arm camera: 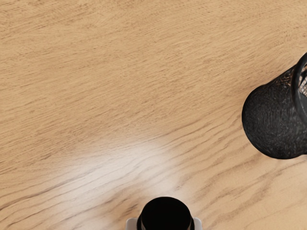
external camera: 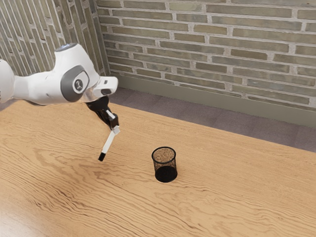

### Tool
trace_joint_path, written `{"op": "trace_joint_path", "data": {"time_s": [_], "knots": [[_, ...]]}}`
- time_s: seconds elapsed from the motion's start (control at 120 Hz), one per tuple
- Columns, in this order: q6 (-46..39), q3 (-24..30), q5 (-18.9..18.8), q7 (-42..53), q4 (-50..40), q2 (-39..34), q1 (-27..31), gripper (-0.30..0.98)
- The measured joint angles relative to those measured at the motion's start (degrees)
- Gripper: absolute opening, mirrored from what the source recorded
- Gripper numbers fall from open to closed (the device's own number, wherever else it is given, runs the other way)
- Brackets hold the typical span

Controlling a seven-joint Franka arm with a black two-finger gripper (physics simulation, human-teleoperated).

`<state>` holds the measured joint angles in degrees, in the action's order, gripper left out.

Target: Put the marker into the pen holder.

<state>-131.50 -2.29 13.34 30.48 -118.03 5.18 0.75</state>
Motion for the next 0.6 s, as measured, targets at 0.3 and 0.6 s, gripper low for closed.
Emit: {"op": "trace_joint_path", "data": {"time_s": [0.3, 0.6], "knots": [[2.8, 6.3, -0.4, 0.2, 9.8, 0.3, -5.7, -0.1], [3.5, 7.1, -0.2, 0.3, 14.4, 6.1, -8.1, -0.09]]}}
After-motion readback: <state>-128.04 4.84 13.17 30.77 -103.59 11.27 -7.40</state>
